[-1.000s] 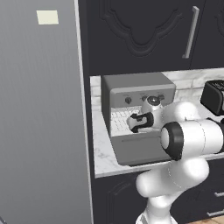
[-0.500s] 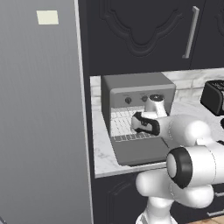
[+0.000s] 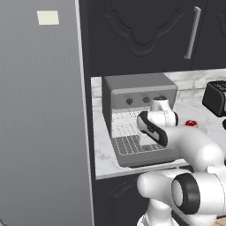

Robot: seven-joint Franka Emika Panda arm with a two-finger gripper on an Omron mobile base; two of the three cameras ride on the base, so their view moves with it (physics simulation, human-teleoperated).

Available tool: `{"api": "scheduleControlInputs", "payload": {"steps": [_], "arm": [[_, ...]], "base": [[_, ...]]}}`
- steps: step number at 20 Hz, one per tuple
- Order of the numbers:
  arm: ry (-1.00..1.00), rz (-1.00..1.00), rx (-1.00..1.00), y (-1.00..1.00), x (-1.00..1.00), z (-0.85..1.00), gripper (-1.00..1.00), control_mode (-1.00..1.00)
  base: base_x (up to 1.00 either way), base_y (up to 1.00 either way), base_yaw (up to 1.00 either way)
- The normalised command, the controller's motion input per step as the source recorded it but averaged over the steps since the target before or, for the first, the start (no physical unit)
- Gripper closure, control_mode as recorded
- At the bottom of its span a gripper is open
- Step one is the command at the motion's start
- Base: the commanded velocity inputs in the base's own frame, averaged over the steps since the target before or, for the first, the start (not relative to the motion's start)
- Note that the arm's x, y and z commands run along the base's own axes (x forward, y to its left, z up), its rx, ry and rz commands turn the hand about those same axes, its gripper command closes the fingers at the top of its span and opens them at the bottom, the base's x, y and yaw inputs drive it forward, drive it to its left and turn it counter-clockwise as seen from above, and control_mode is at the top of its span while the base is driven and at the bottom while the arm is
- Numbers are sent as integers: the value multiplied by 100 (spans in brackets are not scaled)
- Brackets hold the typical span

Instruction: Open the toaster oven door. Place the bread on the top rack in the toaster oven and place the steak on the bottom rack.

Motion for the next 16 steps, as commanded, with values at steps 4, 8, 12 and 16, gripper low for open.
{"api": "scheduleControlInputs", "payload": {"steps": [4,8,12,16], "arm": [[22,0,0,-16,-100,-12,-100,-100],[-1,0,2,-33,-67,54,-100,-100],[-8,-2,0,-60,-32,85,-100,-100],[-1,-19,0,-72,-2,23,-100,-100]], "base": [[0,0,0],[0,0,0],[0,0,0],[0,0,0]]}}
